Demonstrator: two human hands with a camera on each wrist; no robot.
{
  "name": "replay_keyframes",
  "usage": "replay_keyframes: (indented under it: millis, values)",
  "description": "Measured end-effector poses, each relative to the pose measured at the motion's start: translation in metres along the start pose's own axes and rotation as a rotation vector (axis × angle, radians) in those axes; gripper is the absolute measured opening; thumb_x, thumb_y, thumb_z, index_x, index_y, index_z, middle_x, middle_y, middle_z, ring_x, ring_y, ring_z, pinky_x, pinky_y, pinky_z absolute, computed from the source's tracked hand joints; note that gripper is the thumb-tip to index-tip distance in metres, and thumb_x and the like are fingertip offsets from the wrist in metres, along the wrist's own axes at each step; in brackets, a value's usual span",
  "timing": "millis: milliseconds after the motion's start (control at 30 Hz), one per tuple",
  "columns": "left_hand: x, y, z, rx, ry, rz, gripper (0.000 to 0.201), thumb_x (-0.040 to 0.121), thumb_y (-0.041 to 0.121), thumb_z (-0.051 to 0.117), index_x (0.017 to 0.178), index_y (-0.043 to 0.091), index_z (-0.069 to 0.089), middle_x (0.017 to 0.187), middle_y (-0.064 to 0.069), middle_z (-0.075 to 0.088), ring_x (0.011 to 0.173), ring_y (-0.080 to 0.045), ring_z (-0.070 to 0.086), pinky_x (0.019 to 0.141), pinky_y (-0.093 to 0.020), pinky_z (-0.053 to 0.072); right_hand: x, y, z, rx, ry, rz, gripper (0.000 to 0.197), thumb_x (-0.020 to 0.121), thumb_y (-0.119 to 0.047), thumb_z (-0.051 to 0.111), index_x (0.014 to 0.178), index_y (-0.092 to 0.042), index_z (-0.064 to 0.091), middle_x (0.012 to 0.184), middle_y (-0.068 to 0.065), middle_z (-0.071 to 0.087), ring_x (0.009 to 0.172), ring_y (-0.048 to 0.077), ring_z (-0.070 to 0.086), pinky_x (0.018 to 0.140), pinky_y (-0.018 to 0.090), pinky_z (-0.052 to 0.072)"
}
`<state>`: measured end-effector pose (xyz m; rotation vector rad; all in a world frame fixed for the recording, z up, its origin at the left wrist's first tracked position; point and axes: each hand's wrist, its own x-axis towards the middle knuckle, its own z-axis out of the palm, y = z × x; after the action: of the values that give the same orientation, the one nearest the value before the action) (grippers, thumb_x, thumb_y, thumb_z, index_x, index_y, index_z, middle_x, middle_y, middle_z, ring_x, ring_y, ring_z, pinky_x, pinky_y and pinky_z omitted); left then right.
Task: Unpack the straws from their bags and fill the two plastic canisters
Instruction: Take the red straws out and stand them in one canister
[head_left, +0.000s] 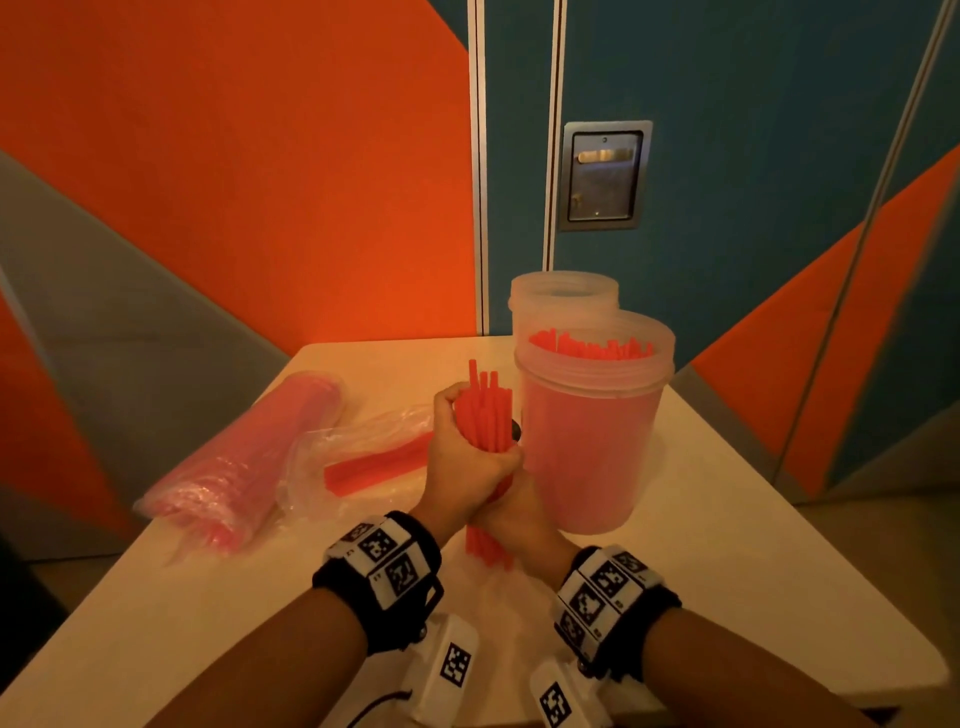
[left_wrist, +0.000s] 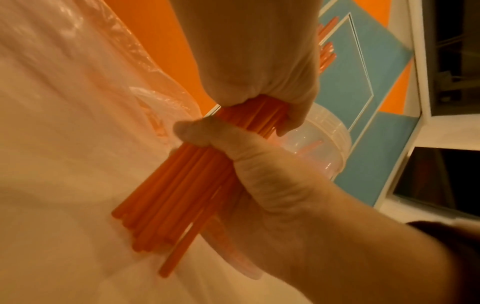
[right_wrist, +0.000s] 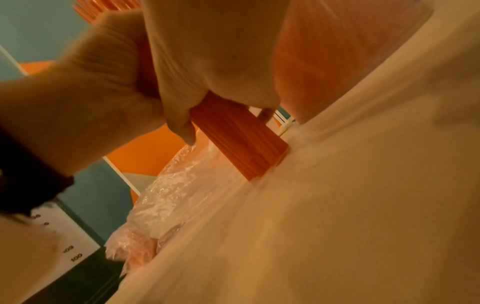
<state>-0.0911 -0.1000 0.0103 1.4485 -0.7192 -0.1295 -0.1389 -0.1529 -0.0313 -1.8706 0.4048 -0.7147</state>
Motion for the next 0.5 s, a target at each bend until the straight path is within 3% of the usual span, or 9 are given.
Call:
replay_keyframes:
  millis: [33, 100, 233, 300, 367, 433, 500]
  values:
    - [0.001, -0.002, 0.000, 0.017, 0.007, -0.008, 0.056, 0.064, -0.008, 0.073, 0.105, 0.022, 0.050, 0.082, 0.007, 0.067, 0.072, -0.005, 0.065, 0.068, -0.026, 0.055, -0.001, 0.001, 0.001, -0.023, -0.040, 0.063, 0.046, 0.071, -0.001, 0.073, 0.109, -0.021, 0.056, 0.088, -0.006, 0.065, 0.081, 0.012, 0.065, 0.080, 0.040, 0.057]
    - [0.002, -0.004, 0.000, 0.060, 0.019, -0.026, 0.044, 0.064, -0.005, 0.073, 0.091, 0.025, 0.055, 0.080, 0.003, 0.067, 0.074, -0.013, 0.066, 0.067, -0.027, 0.053, -0.001, -0.001, -0.001, -0.026, -0.128, 0.154, 0.048, 0.070, 0.003, 0.071, 0.110, -0.018, 0.054, 0.091, 0.004, 0.066, 0.081, 0.022, 0.065, 0.080, 0.049, 0.056]
    - [0.007, -0.004, 0.000, 0.048, 0.059, -0.058, 0.047, 0.062, -0.004, 0.074, 0.089, 0.029, 0.053, 0.081, 0.001, 0.063, 0.073, -0.016, 0.062, 0.065, -0.026, 0.053, 0.012, -0.024, -0.020, -0.084, -0.212, 0.285, 0.068, 0.066, 0.012, 0.067, 0.128, -0.005, 0.043, 0.121, 0.017, 0.057, 0.106, 0.023, 0.057, 0.090, 0.038, 0.052]
    - [0.009, -0.004, -0.001, 0.048, 0.056, -0.069, 0.050, 0.064, -0.004, 0.073, 0.092, 0.031, 0.051, 0.084, -0.002, 0.063, 0.076, -0.019, 0.062, 0.067, -0.031, 0.054, 0.020, -0.048, -0.034, -0.069, -0.172, 0.350, 0.080, 0.070, 0.006, 0.067, 0.138, -0.009, 0.029, 0.136, 0.013, 0.043, 0.122, 0.026, 0.047, 0.098, 0.038, 0.047]
    - [0.011, -0.005, -0.002, 0.075, 0.041, -0.071, 0.051, 0.063, -0.003, 0.073, 0.092, 0.032, 0.050, 0.088, -0.005, 0.064, 0.079, -0.022, 0.064, 0.069, -0.037, 0.056, 0.024, -0.083, -0.051, -0.100, -0.161, 0.292, 0.075, 0.078, 0.005, 0.060, 0.142, -0.013, 0.024, 0.142, 0.008, 0.037, 0.123, 0.023, 0.042, 0.095, 0.032, 0.045]
    - [0.010, -0.005, -0.001, 0.106, 0.032, -0.076, 0.049, 0.063, -0.002, 0.072, 0.089, 0.033, 0.049, 0.087, -0.008, 0.064, 0.078, -0.024, 0.064, 0.068, -0.040, 0.055, 0.025, -0.120, -0.064, -0.224, -0.110, 0.112, 0.055, 0.085, 0.005, 0.049, 0.135, -0.014, 0.034, 0.135, 0.005, 0.044, 0.116, 0.018, 0.045, 0.084, 0.025, 0.045]
    - [0.010, -0.005, 0.000, 0.105, 0.026, -0.072, 0.047, 0.063, -0.003, 0.070, 0.086, 0.033, 0.049, 0.084, -0.006, 0.064, 0.076, -0.023, 0.064, 0.064, -0.036, 0.055, 0.030, -0.153, -0.069, -0.430, -0.006, -0.129, 0.038, 0.091, -0.006, 0.044, 0.127, -0.013, 0.046, 0.131, 0.004, 0.050, 0.117, 0.019, 0.048, 0.090, 0.029, 0.042]
